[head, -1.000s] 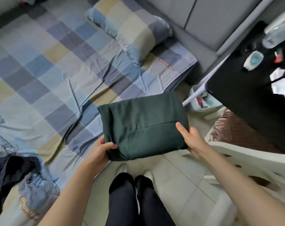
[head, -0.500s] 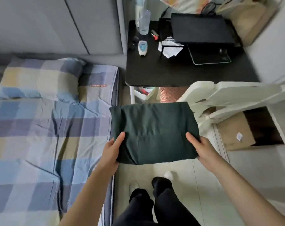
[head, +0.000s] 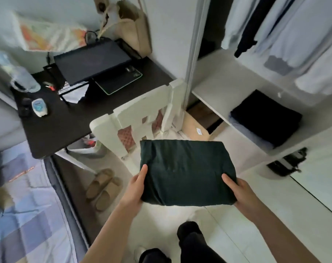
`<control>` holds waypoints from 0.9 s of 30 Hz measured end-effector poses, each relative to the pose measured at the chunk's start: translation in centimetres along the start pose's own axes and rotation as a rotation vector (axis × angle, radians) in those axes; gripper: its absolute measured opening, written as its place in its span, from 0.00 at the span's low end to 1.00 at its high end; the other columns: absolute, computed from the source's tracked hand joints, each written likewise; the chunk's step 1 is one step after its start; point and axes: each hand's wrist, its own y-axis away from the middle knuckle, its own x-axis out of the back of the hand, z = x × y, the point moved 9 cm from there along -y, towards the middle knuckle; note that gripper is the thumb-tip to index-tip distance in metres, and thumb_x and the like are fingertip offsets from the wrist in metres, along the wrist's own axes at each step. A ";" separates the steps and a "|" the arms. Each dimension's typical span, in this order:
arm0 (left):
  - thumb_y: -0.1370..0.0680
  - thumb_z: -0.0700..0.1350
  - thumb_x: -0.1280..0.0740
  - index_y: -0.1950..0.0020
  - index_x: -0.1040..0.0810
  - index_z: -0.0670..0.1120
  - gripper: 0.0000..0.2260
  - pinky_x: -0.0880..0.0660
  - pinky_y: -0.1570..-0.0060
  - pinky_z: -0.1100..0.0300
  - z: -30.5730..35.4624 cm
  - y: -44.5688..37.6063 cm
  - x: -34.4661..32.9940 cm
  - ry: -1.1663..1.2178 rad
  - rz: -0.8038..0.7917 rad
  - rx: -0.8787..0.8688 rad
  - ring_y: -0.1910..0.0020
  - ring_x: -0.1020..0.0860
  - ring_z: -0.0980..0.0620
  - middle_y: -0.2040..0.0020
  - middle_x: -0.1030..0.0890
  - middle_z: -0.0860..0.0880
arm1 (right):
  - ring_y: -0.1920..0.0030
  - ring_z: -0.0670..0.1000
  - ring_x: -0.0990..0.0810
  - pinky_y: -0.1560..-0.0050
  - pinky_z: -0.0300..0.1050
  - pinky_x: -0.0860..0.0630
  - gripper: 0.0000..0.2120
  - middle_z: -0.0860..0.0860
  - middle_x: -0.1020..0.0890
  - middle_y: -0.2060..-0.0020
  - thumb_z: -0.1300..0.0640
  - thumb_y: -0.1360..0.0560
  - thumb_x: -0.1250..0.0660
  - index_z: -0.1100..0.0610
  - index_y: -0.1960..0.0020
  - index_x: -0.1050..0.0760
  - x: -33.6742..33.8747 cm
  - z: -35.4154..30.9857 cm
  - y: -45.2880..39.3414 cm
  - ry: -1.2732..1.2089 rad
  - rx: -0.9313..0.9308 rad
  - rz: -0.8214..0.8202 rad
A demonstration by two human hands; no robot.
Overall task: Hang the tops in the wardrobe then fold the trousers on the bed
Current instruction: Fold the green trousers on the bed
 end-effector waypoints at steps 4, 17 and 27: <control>0.24 0.64 0.37 0.42 0.21 0.48 0.22 0.21 0.52 0.56 0.7 -3.8 -8.3 -0.062 0.001 0.017 0.47 0.18 0.49 0.47 0.15 0.52 | 0.44 0.55 0.19 0.44 0.56 0.21 0.17 0.52 0.17 0.46 0.48 0.22 0.37 0.57 0.39 0.24 7.6 -2.2 -1.5 0.012 0.022 0.109; 0.27 0.49 0.25 0.39 0.24 0.44 0.20 0.24 0.39 0.43 6.2 -16.6 -29.0 -0.244 -0.145 0.083 0.42 0.21 0.42 0.42 0.19 0.46 | 0.50 0.57 0.20 0.46 0.56 0.21 0.13 0.52 0.19 0.52 0.52 0.21 0.36 0.57 0.40 0.26 22.8 -6.9 -10.3 -0.179 -0.059 0.570; 0.25 0.49 0.27 0.32 0.26 0.44 0.23 0.27 0.39 0.35 13.9 -29.9 -44.2 -0.296 -0.344 0.117 0.40 0.22 0.36 0.39 0.20 0.41 | 0.36 0.60 0.27 0.43 0.46 0.32 0.25 0.60 0.27 0.35 0.50 0.20 0.39 0.64 0.29 0.35 28.5 -13.3 -17.5 -0.337 -0.148 1.031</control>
